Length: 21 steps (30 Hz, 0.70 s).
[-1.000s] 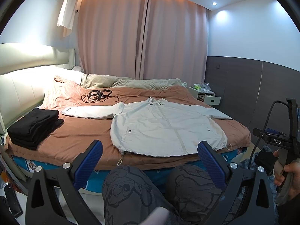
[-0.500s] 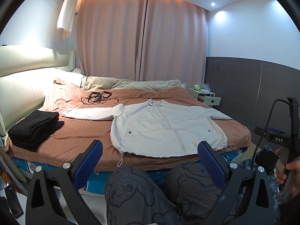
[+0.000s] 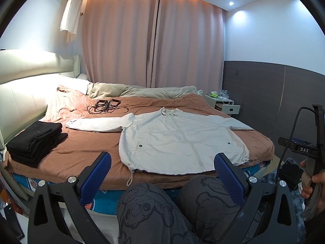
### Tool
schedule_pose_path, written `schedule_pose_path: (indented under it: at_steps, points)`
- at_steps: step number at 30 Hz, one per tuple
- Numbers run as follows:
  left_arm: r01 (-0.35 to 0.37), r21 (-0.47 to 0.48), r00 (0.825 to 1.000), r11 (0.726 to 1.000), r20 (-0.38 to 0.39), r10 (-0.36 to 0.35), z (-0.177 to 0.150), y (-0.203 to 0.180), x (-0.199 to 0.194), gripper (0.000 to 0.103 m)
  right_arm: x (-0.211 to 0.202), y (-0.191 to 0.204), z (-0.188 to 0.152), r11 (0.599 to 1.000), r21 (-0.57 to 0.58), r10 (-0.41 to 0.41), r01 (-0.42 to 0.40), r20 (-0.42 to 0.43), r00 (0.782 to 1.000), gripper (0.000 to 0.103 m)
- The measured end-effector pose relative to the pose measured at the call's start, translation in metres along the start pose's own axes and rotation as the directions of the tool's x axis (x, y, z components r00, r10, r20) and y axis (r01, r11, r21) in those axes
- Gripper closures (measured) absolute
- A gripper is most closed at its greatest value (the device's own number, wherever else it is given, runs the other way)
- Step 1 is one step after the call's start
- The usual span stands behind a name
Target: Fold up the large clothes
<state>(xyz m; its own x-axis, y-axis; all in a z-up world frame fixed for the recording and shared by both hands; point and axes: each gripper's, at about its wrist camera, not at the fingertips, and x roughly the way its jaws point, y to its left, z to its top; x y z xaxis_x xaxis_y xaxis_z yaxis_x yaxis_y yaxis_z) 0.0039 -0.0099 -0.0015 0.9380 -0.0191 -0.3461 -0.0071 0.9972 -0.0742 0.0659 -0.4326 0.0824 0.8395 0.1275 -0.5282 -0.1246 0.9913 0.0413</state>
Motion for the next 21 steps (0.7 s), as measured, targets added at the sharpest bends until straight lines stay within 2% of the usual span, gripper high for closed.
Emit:
schedule_pose_path:
  at_steps: [9, 21]
  points:
    - [-0.058, -0.043, 0.998, 0.997, -0.02, 0.057, 0.005, 0.018, 0.03, 0.0, 0.036, 0.005, 0.007, 1.0, 0.009, 0.013, -0.013, -0.029, 0.999, 0.0]
    - [-0.121, -0.084, 0.986, 0.989, -0.125, 0.11, 0.02, 0.054, 0.103, 0.0, 0.11, 0.031, 0.028, 0.996, -0.003, 0.083, -0.084, -0.088, 0.993, 0.0]
